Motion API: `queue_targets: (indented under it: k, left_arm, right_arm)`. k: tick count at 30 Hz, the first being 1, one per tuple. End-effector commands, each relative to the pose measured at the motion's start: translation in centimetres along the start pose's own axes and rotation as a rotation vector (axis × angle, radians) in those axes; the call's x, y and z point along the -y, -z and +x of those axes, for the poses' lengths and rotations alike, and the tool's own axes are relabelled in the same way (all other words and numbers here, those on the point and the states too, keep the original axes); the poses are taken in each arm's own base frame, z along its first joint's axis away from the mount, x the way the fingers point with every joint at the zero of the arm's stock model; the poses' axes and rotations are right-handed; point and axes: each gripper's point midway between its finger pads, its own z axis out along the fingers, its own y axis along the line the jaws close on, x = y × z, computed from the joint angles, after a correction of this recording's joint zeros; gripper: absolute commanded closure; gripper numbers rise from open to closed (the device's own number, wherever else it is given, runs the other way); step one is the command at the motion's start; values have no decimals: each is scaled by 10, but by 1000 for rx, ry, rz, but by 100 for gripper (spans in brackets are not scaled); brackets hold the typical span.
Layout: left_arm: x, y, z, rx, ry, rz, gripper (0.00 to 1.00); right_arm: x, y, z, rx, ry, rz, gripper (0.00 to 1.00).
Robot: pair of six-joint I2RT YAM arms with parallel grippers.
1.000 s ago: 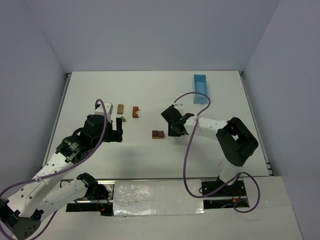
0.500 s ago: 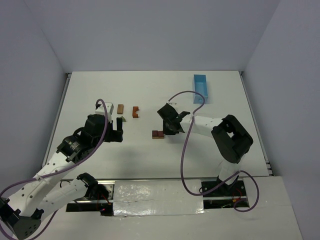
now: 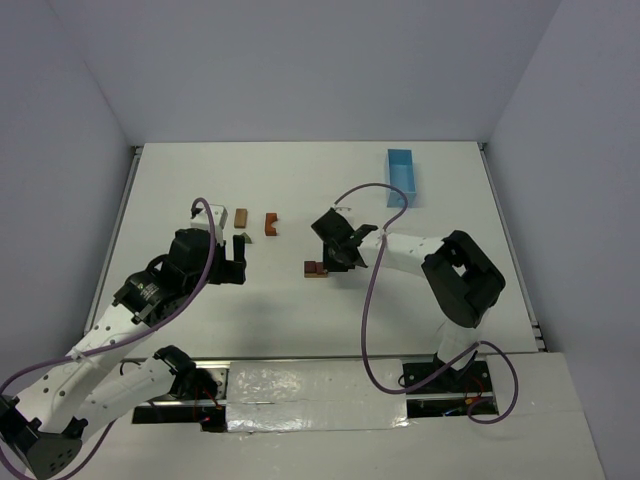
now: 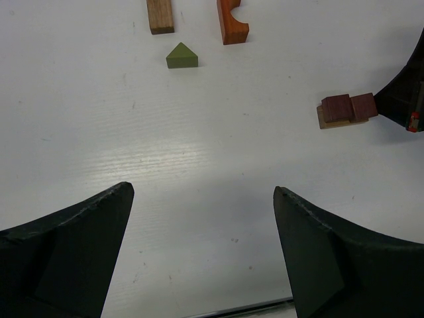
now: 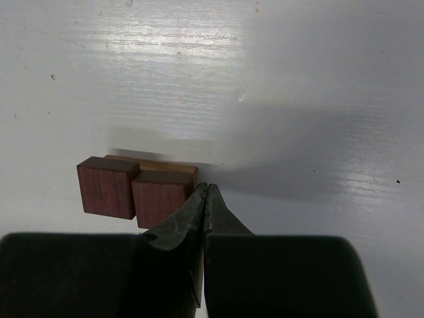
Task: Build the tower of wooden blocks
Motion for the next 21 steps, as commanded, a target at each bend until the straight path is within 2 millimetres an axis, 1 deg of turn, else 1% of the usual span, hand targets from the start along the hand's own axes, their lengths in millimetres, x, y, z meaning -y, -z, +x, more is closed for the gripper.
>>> queue_targets:
  k: [1, 7, 9, 21]
  left_arm:
    - [0, 0, -5, 27, -5, 3, 1]
    - [-1, 1, -6, 31, -1, 3, 1]
    - [0, 1, -6, 31, -2, 4, 1]
    - [0, 1, -6, 31, -3, 8, 0]
  right_arm:
    - [-9, 9, -10, 39, -25, -31, 100]
    - [-9, 10, -12, 40, -25, -24, 100]
    - [-11, 13, -12, 45, -31, -38, 100]
    - [-13, 17, -9, 42, -48, -71, 100]
